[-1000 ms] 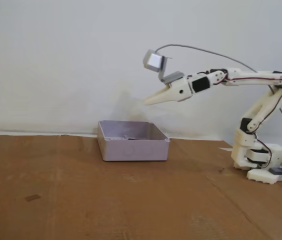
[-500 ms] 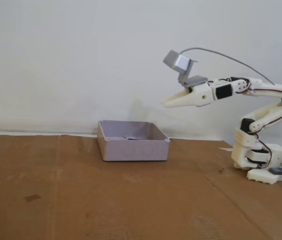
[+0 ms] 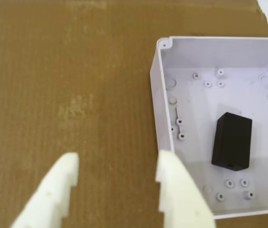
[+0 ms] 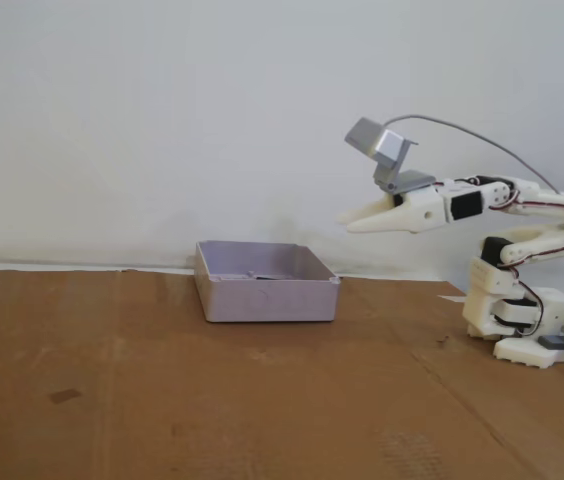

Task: Grasp a block and put it in the box.

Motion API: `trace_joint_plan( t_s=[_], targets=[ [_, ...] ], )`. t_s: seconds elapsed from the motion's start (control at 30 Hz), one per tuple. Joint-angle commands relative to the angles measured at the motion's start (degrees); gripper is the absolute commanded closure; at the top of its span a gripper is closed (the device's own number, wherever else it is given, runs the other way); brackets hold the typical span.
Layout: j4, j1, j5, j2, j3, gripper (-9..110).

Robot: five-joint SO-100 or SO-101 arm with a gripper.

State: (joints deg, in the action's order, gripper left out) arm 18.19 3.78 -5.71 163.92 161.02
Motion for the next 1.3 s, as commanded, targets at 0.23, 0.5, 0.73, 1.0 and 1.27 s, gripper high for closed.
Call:
trace_joint_plan(
  t_s=[0.23, 0.5, 0.73, 1.0, 1.27],
  targets=[
    [-1.67, -0.09, 0.62, 12.66, 5.89, 83],
    [-1.67, -1.14, 0.62, 18.46, 11.25, 83],
    [-1.67, -3.43, 0.62, 23.2, 16.0, 83],
    [0.88, -3.52, 0.09, 26.46, 19.51, 83],
    [13.27, -4.04, 0.0, 29.97, 19.42, 83]
  ],
)
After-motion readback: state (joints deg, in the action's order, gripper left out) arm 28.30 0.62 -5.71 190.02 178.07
